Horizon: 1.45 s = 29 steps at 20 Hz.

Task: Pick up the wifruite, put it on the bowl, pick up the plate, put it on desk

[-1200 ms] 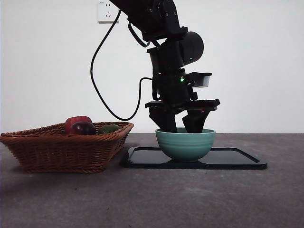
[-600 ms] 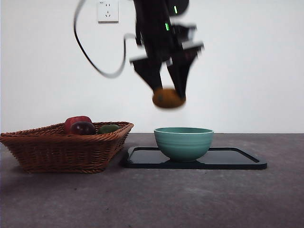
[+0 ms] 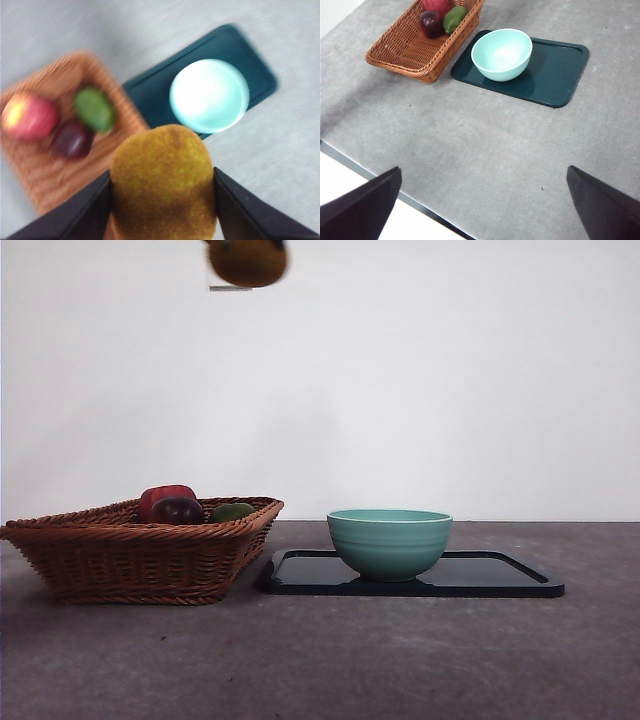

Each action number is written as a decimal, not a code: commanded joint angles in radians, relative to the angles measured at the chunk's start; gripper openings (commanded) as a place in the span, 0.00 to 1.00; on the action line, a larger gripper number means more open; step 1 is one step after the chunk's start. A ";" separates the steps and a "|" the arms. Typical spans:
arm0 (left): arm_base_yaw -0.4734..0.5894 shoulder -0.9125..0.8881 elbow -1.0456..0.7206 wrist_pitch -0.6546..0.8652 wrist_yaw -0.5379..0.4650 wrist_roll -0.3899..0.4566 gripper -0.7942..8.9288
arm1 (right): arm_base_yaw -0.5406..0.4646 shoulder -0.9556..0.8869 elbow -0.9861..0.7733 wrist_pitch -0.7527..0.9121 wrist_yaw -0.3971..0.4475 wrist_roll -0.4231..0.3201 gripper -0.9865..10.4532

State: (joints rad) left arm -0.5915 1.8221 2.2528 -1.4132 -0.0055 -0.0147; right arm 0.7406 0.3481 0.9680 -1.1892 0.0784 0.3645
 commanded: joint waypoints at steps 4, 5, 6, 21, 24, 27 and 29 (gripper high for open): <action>0.109 -0.082 -0.241 -0.036 -0.003 -0.056 0.34 | 0.010 0.001 0.008 0.006 0.002 0.018 0.62; 0.133 -0.088 -0.299 -0.022 -0.003 -0.070 0.34 | 0.010 0.001 0.008 0.006 0.002 0.018 0.62; 0.152 -0.092 -0.346 0.005 -0.003 -0.089 0.34 | 0.010 0.001 0.008 0.007 0.008 0.018 0.62; 0.186 -0.067 -0.850 0.607 -0.025 -0.261 0.34 | 0.010 0.001 0.008 0.007 0.027 0.018 0.62; 0.185 -0.019 -0.850 0.608 -0.025 -0.267 0.34 | 0.010 0.001 0.008 0.007 0.028 0.018 0.62; 0.185 0.030 -0.850 0.620 -0.024 -0.262 0.34 | 0.010 0.001 0.008 0.006 0.027 0.018 0.62; 0.185 0.045 -0.850 0.621 -0.024 -0.262 0.34 | 0.010 0.001 0.008 0.006 0.027 0.018 0.62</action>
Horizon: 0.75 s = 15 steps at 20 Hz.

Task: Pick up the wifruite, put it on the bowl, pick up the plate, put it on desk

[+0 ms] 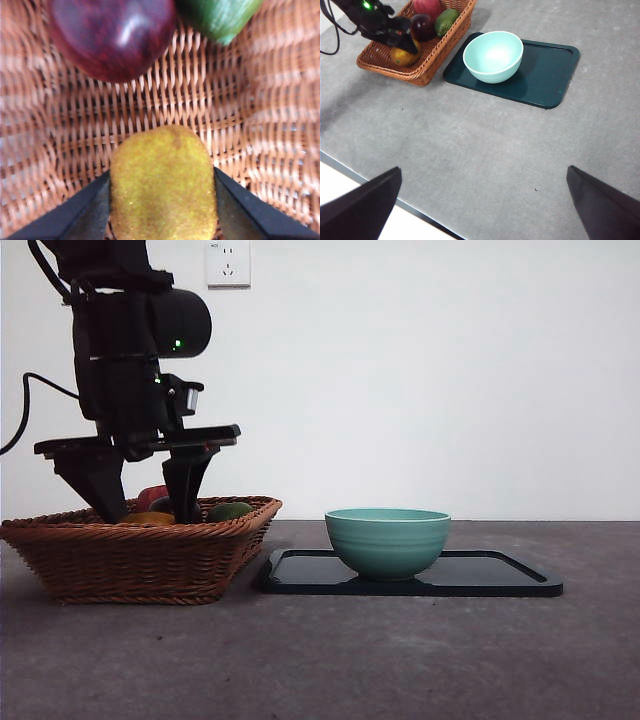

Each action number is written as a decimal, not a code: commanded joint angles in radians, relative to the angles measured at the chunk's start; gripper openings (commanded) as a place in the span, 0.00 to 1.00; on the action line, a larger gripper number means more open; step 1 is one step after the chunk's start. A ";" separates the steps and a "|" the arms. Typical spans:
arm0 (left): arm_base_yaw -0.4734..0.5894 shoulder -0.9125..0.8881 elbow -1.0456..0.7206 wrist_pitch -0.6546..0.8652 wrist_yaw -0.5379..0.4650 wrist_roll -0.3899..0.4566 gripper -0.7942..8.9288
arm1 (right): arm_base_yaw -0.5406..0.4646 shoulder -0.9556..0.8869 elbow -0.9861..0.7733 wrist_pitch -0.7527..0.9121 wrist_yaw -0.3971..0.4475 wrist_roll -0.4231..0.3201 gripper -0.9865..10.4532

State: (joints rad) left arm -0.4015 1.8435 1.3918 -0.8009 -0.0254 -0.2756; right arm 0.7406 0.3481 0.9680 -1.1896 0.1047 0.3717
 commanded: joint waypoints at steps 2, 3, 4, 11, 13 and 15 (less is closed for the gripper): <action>-0.005 0.030 0.011 0.007 -0.004 -0.001 0.34 | 0.010 0.001 0.008 0.007 0.001 0.010 0.62; -0.005 0.031 0.011 0.008 -0.004 -0.001 0.34 | 0.010 0.001 0.008 0.007 0.001 0.010 0.62; -0.005 0.031 0.011 0.008 -0.004 -0.001 0.34 | 0.010 0.001 0.008 0.007 0.002 0.010 0.62; -0.004 0.031 0.029 -0.023 -0.003 0.002 0.64 | 0.010 0.001 0.008 0.007 0.001 0.010 0.62; -0.003 0.025 0.081 -0.083 -0.003 0.023 0.63 | 0.010 0.001 0.008 0.007 0.001 0.010 0.62; -0.004 0.003 0.146 -0.153 -0.003 0.056 0.63 | 0.010 0.001 0.008 0.006 0.001 0.010 0.62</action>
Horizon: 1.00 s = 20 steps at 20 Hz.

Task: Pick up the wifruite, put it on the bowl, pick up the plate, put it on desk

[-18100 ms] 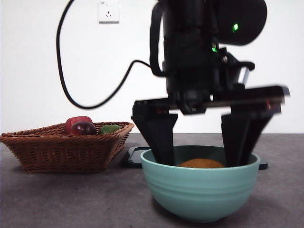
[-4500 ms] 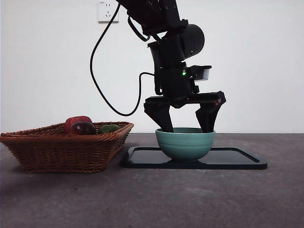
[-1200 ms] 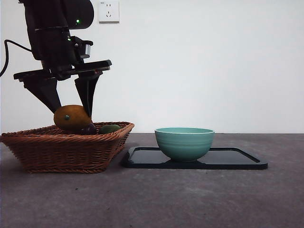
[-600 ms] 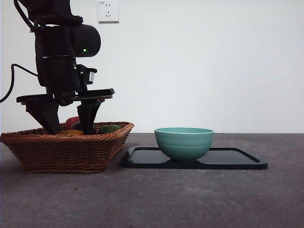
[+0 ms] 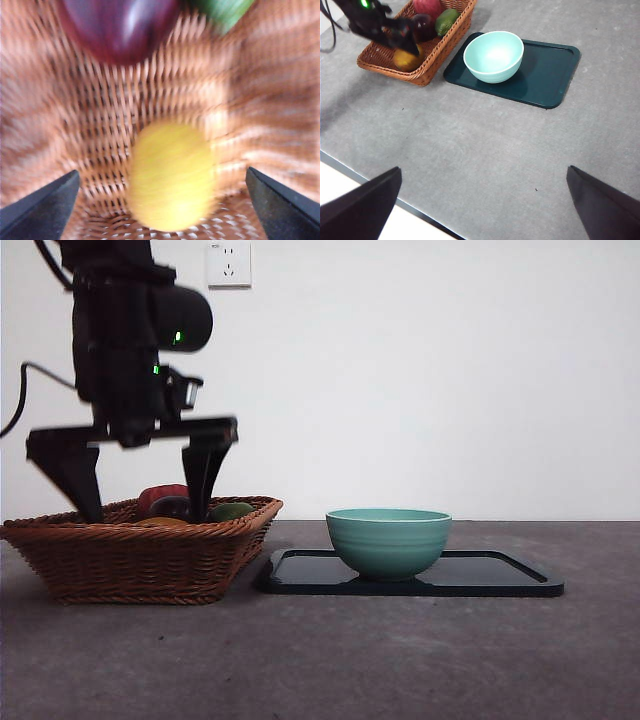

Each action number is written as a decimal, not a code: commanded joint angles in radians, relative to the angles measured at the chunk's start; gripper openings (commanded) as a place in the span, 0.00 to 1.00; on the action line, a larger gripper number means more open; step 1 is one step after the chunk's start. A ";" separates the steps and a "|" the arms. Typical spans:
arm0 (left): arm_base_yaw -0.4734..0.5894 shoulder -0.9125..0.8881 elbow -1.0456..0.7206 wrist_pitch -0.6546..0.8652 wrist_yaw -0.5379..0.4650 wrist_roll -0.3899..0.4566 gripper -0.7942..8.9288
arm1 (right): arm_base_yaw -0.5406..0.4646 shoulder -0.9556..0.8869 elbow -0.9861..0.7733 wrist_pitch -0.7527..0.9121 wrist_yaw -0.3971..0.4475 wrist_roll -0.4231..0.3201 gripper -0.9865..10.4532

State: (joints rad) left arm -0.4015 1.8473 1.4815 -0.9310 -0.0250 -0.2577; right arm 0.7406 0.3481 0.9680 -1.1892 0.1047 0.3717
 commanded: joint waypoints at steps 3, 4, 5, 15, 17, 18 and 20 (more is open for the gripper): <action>-0.014 -0.103 0.086 -0.071 -0.003 0.046 0.63 | 0.010 0.001 0.008 0.006 0.001 0.010 0.62; -0.019 -0.148 0.086 -0.085 -0.003 0.048 0.63 | 0.010 0.001 0.008 0.006 0.001 0.010 0.62; -0.026 -0.194 0.086 -0.102 -0.003 0.055 0.63 | 0.010 0.001 0.008 0.006 0.001 0.010 0.62; -0.171 -0.811 0.085 -0.192 0.089 0.175 0.63 | 0.010 0.001 0.008 0.008 0.001 0.011 0.62; -0.185 -0.911 0.083 -0.239 0.171 0.224 0.63 | 0.010 0.001 0.008 0.008 0.001 0.011 0.62; -0.185 -0.954 0.082 -0.273 0.191 0.241 0.63 | 0.010 0.001 0.008 0.008 0.001 0.011 0.62; -0.185 -1.022 0.080 -0.337 0.191 0.243 0.63 | 0.010 0.001 0.008 0.008 0.001 0.011 0.62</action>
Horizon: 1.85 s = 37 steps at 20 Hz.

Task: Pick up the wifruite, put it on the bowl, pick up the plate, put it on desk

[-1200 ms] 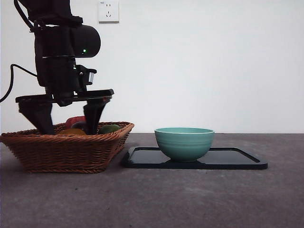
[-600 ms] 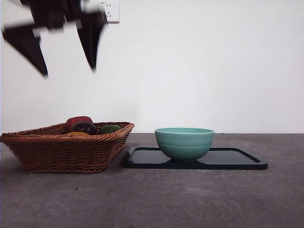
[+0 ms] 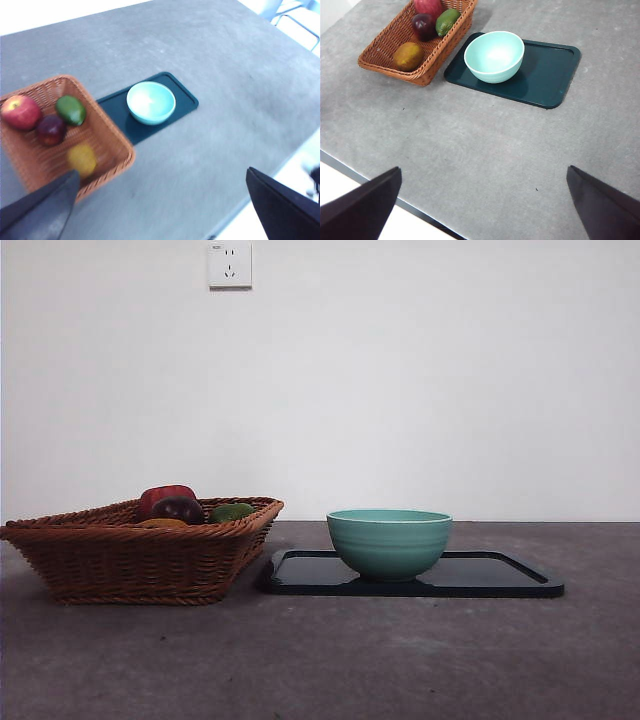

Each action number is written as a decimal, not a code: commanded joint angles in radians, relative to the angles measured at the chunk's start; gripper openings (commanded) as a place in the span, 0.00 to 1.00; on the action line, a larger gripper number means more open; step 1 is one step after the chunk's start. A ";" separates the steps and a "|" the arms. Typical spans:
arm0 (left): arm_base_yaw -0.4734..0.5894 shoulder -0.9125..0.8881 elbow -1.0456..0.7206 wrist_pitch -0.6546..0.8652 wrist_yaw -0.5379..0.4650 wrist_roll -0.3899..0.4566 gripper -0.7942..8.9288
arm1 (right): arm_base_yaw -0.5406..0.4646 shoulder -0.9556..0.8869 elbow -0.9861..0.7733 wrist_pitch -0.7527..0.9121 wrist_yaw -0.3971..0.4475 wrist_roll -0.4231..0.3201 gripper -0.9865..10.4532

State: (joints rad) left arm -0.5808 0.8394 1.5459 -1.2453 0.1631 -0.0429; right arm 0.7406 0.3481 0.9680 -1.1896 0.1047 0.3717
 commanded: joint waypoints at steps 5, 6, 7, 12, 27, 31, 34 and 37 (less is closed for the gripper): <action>-0.006 -0.121 -0.029 -0.117 0.011 0.023 0.63 | 0.010 0.001 0.008 0.040 0.000 0.011 0.62; -0.006 -0.145 -0.065 -0.116 0.032 0.024 0.63 | 0.010 0.001 0.008 0.046 0.000 0.011 0.62; -0.006 -0.165 -0.102 -0.114 0.045 0.024 0.63 | 0.010 0.001 0.008 0.046 0.000 0.011 0.62; -0.006 -0.264 -0.320 -0.031 0.121 0.024 0.63 | 0.010 0.001 0.008 0.045 -0.001 0.011 0.62; -0.006 -0.292 -0.421 0.023 0.160 0.027 0.63 | 0.010 0.351 0.010 0.129 -0.079 0.039 0.62; -0.006 -0.292 -0.421 0.023 0.160 0.027 0.63 | -0.033 0.631 0.077 0.224 -0.082 0.035 0.62; -0.006 -0.292 -0.421 0.023 0.160 0.027 0.63 | -0.108 0.844 0.207 0.217 -0.093 -0.004 0.62; -0.006 -0.292 -0.421 0.023 0.160 0.027 0.63 | -0.194 1.031 0.367 0.213 -0.144 -0.059 0.62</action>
State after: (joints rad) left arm -0.5808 0.5438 1.1141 -1.2327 0.3176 -0.0341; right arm 0.5419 1.3609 1.3125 -0.9810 -0.0376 0.3450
